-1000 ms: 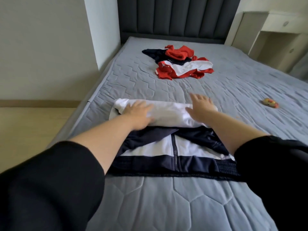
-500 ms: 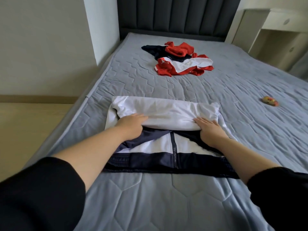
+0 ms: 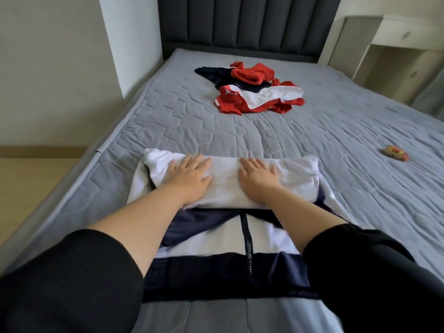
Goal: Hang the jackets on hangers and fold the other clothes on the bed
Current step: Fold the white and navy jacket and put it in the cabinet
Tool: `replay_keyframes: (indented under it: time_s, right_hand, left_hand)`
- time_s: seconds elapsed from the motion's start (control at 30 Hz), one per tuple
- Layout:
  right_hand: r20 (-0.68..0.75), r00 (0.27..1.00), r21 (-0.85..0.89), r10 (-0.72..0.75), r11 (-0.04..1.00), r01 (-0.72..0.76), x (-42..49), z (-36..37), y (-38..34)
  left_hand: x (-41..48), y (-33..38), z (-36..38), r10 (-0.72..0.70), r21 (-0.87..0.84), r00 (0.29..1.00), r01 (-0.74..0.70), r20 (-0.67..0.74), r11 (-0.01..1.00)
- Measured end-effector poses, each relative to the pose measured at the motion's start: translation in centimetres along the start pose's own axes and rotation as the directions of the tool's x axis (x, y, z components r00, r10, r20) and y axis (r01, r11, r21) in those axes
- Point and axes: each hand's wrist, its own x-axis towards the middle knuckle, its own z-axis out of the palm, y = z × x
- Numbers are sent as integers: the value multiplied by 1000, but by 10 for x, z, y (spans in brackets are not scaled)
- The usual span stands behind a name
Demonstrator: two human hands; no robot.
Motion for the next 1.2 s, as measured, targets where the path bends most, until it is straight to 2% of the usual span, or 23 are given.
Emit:
replay_keyframes:
  time_s: [0.1,0.17,0.37,0.53,0.6,0.7,0.8,0.93,1.03,1.1,1.2]
  right_hand:
    - [7,983,24,186,982,-186,5,4,48]
    - [-18,977,33,213,977,-212,6,4,66]
    - [-163,955,-60,247,964,-260,15,11,76]
    - [-206,921,-139,332,921,-363,15,7,85]
    - [-197,917,-135,346,917,-376,15,7,86]
    - [-161,918,-108,362,918,-381,16,5,86]
    - [-165,918,-93,362,921,-379,17,2,87]
    - [-174,943,-140,283,941,-308,16,-2,84]
    - [-151,975,-189,163,963,-190,18,-5,80]
    - [-181,971,-228,157,954,-197,17,-8,78]
    - [-191,964,-341,185,908,-242,14,-16,72]
  left_hand:
    - [1,-25,13,-103,-90,995,104,11,991]
    - [5,-36,15,-127,-84,992,126,-3,988]
    - [12,-41,12,-176,81,984,178,-37,981]
    - [12,-40,7,-246,265,968,250,-47,931]
    - [11,-47,5,-300,283,953,298,-35,912]
    - [7,-68,4,-350,149,935,340,49,929]
    - [3,-83,4,-333,60,939,329,81,942]
    - [7,-87,4,-262,5,965,262,20,965]
    - [10,-90,-1,-252,-213,968,245,-7,946]
    - [12,-92,-8,-273,-331,962,264,18,906]
    - [10,-85,-18,-322,-322,946,299,-20,898]
